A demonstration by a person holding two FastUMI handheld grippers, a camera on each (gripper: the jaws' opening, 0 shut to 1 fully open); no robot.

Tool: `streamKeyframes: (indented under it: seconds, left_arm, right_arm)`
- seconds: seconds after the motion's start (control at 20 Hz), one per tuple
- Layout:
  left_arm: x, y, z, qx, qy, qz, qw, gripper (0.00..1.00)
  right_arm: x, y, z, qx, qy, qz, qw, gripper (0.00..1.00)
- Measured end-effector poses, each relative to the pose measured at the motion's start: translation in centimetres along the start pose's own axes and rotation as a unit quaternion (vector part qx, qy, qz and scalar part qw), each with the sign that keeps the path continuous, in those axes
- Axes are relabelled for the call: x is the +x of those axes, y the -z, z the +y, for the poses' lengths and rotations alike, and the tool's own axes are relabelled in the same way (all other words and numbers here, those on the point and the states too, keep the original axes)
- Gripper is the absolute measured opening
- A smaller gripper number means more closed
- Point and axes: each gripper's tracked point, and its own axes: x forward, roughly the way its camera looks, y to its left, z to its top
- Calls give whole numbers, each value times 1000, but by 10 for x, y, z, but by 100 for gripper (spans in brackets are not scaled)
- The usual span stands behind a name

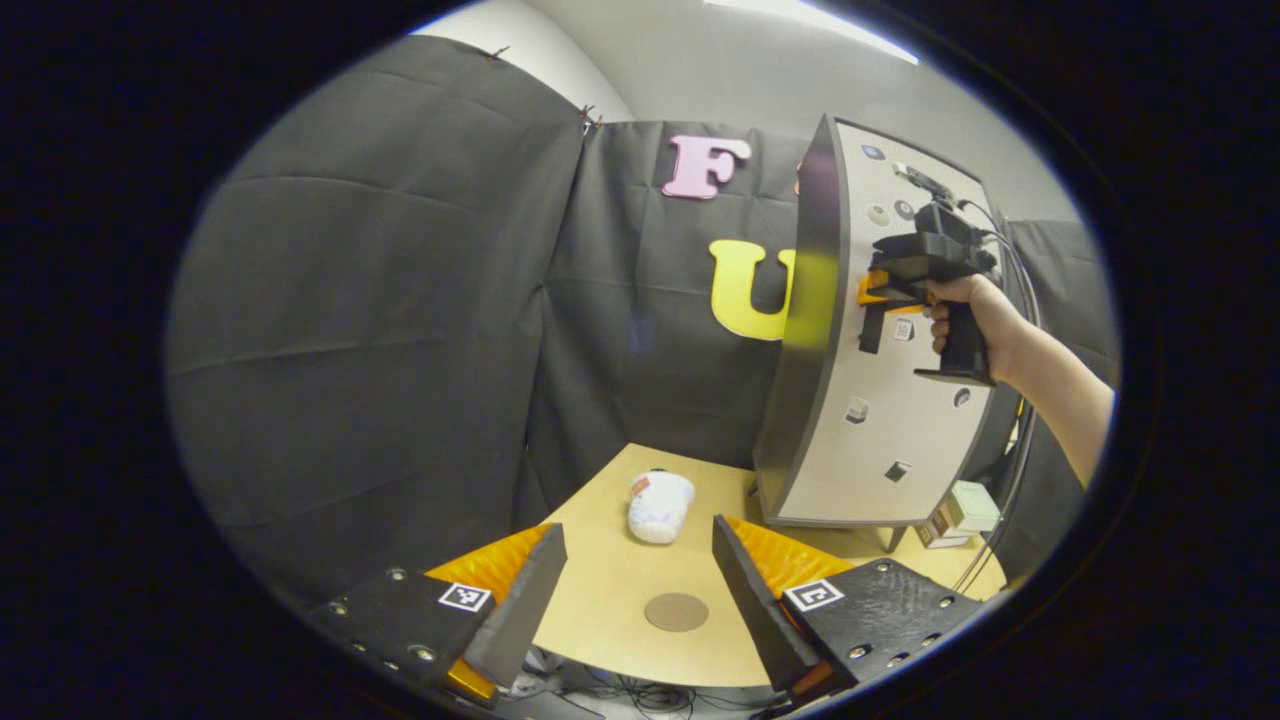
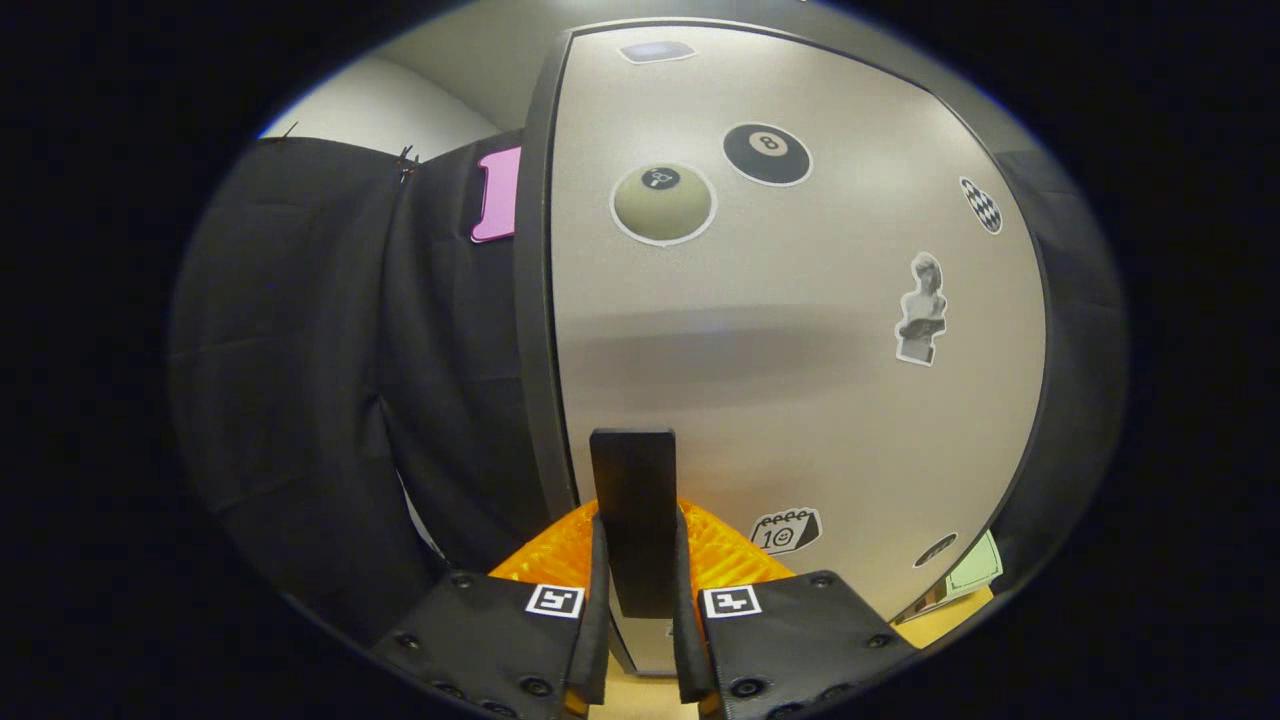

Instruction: Open the cabinet door with the right hand, grasp the bottle in the cabinet with the left hand and place it on the coaster, then close the cabinet door with the right hand.

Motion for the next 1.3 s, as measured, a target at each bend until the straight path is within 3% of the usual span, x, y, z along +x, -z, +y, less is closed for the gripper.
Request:
streamKeyframes:
  seconds: [0.15,0.4,0.65,1.1,1.3]
  left_arm:
    - [-1,2,-1,13,10,-2,1000,89]
    - [-4,2,-5,16,26,2,1000,89]
    - [-4,1,-6,19,30,-6,999,89]
    - [-6,0,-19,-19,7,-2,1000,89]
    - [-14,2,-11,-16,-24,10,1000,89]
  right_arm:
    - [-2,1,1,2,-13,4,1000,7]
    - [-8,4,0,-12,-19,7,1000,10]
    - [-27,5,2,-17,-61,8,998,10]
    - [-59,7,0,-42,-146,-3,988,10]
    - [-59,8,-4,-26,-180,2,983,10]
